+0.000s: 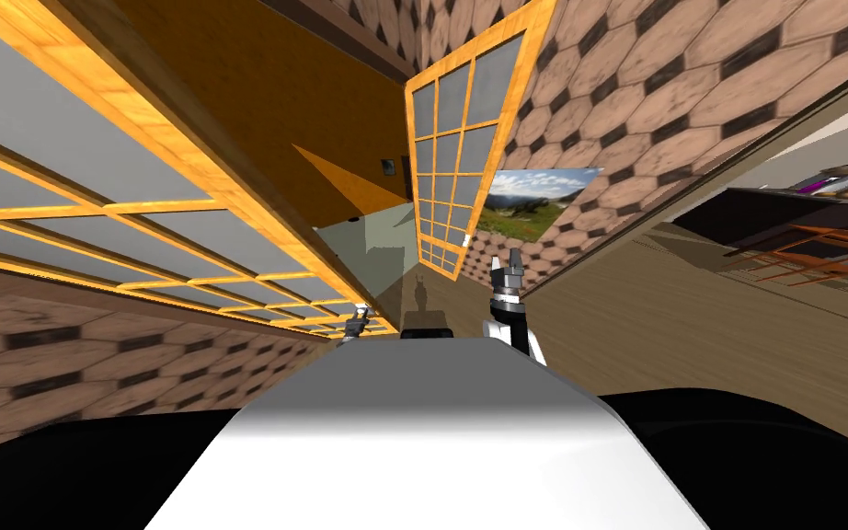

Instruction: Pull the door open

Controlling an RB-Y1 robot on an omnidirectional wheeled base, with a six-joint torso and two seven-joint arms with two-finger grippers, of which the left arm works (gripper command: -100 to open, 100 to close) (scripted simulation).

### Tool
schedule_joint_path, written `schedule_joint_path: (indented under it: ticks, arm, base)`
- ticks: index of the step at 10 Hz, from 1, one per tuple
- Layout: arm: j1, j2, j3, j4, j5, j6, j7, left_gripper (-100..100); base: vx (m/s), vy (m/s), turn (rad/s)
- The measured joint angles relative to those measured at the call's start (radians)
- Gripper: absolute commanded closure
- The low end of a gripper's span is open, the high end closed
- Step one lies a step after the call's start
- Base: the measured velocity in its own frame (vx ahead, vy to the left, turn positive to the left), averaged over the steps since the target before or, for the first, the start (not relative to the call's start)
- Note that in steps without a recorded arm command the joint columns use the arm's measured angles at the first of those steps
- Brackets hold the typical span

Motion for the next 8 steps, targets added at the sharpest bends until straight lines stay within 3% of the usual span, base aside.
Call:
schedule_joint_path:
  ticks: [8]
  arm:
    - [0.015,0.033,-0.044,0.042,-0.026,-0.083,0.052,100]
  base:
    - [-0.198,0.048,-0.127]
